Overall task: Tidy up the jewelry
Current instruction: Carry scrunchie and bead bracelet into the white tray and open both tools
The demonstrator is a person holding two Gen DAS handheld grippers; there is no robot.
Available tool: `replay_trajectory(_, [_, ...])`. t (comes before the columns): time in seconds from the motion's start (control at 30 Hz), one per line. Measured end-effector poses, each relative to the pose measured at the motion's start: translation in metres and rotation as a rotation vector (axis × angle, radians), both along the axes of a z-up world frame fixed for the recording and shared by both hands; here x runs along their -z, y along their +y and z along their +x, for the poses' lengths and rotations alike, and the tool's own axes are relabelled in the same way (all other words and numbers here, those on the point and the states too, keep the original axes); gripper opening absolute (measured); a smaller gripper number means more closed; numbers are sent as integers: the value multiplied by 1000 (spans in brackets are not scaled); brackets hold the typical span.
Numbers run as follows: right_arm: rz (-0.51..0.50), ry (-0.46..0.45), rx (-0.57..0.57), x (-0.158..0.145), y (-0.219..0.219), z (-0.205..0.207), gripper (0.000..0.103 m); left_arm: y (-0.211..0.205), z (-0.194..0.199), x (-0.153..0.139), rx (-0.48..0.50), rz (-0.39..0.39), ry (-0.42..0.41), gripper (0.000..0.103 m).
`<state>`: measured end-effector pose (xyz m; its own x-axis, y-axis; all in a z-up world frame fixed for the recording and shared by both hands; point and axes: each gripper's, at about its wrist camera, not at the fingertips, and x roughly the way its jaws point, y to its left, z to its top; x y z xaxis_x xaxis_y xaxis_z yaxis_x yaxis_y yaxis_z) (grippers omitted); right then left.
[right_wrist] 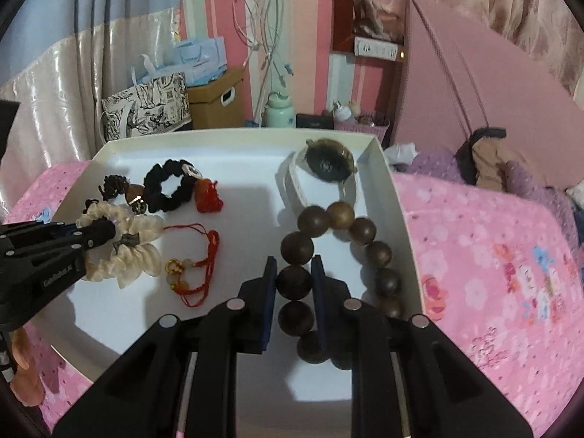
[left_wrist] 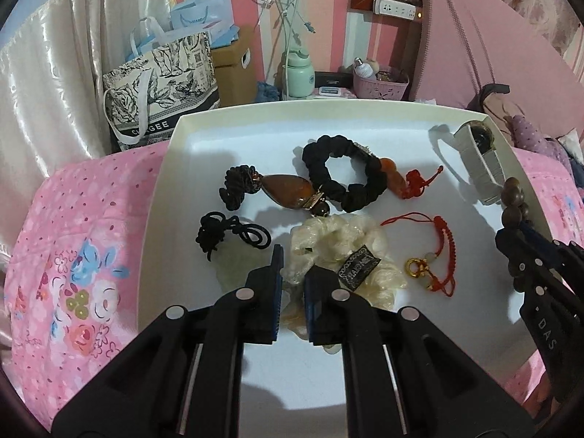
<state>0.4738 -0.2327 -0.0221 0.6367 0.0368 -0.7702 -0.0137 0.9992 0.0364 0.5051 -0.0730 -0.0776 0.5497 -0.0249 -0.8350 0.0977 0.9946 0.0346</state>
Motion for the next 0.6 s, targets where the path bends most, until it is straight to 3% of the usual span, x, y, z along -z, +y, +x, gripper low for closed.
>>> replay_trajectory(0.33, [-16,27,-10,11,5,3,19,-1,2,6,-4,-7,17,9])
replay_trajectory(0.6, [-25,22,-17,7,6,3,20,0,-2,4,-1,-18,12,27])
